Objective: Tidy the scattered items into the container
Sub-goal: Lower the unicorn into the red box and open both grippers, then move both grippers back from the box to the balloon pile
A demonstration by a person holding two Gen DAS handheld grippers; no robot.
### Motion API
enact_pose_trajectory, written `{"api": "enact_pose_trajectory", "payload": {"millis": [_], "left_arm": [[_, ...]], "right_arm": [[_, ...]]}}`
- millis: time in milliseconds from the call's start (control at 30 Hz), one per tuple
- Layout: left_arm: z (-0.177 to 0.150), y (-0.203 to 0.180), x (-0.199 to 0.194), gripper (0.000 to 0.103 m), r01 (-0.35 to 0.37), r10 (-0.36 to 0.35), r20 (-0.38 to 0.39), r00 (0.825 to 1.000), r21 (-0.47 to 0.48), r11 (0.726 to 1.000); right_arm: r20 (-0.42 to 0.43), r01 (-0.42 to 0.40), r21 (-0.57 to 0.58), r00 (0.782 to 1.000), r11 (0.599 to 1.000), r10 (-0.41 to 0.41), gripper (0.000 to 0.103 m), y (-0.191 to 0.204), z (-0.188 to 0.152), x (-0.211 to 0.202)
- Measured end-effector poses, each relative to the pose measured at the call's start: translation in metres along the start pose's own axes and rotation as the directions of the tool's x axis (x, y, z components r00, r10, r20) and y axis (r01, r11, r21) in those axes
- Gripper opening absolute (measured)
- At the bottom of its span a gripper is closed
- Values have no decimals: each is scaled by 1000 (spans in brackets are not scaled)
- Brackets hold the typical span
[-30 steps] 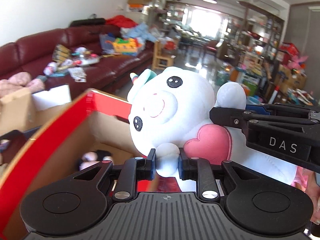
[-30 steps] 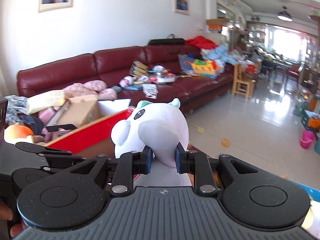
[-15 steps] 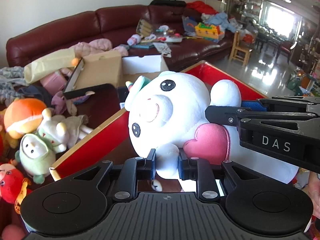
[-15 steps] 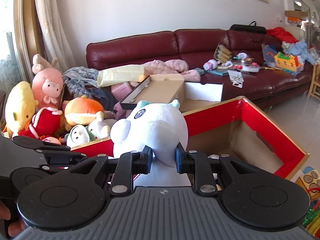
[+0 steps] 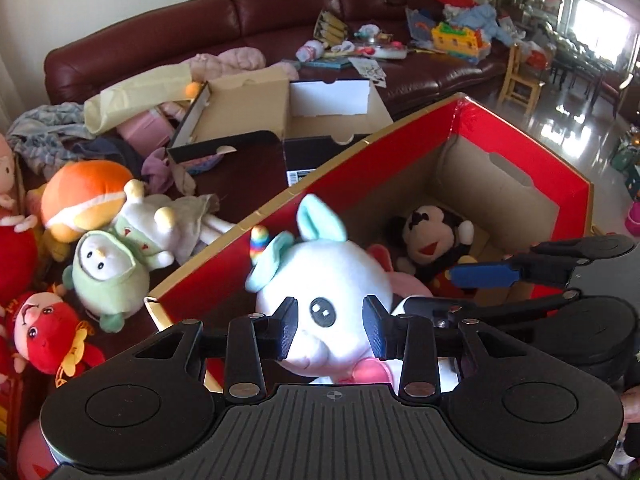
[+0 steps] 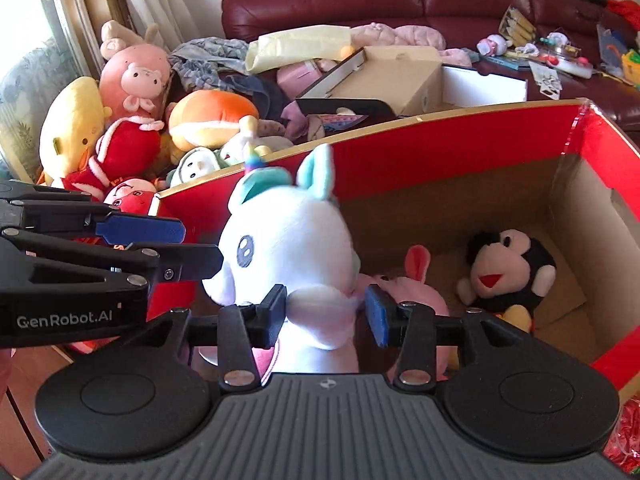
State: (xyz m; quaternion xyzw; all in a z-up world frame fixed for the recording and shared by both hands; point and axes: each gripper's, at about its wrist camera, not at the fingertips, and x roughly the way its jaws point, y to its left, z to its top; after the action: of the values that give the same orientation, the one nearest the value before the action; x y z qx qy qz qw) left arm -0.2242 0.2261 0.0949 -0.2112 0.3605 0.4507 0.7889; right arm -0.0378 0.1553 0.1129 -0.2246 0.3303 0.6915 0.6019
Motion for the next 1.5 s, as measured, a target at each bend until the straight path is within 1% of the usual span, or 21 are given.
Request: {"api": "enact_pose_trajectory", "payload": {"millis": [100,267,333,500,633,700,800,833,867,1033,1200,1367,1500], "left_arm": [[2,-10,24,53,27,-26,-42,999,24,999],[2,-29,47,54,72,-67,-75,995,66,995],[2,-36,51,56,87,-81,-78,994,81,993],[-1,-51,53,68,103,-95,-74,993,116,988],[-2,-59,53,77,113,-104,-69,992,132,985],[-3,-63,52,82,109,-101,-61,993,146,983],[-3,-68,49,85,117,-111,-47,993,160,980],[-2,-69,47,86,125,-120,-41,992,162,979],[-1,-70,45,88,133,-128,-36,991,165,977],[0,-88,37,88,156,-160,-3,987,221,963],[0,-111,31,88,206,-214,2,977,270,941],[-3,-140,22,88,256,-273,6,962,324,911],[-9,-167,18,88,299,-318,-9,948,371,879]], "right_arm": [[39,57,53,997,997,-59,59,-21,2,-15],[59,127,84,989,988,-133,60,-39,-1,-27],[58,136,98,988,986,-142,62,-43,-3,-29],[47,146,105,987,984,-152,64,-45,-11,-31],[46,152,106,986,983,-158,72,-45,-15,-35],[55,153,111,986,982,-160,74,-45,-16,-39],[69,164,122,983,979,-173,83,-47,-17,-47],[78,172,123,980,977,-182,83,-48,-18,-51],[85,181,124,978,976,-192,84,-50,-20,-56],[118,230,161,961,960,-250,85,-64,-30,-84],[130,288,239,937,927,-325,85,-87,-47,-110],[122,342,292,913,893,-389,85,-103,-70,-131],[106,393,344,886,853,-451,85,-118,-92,-150]]}}
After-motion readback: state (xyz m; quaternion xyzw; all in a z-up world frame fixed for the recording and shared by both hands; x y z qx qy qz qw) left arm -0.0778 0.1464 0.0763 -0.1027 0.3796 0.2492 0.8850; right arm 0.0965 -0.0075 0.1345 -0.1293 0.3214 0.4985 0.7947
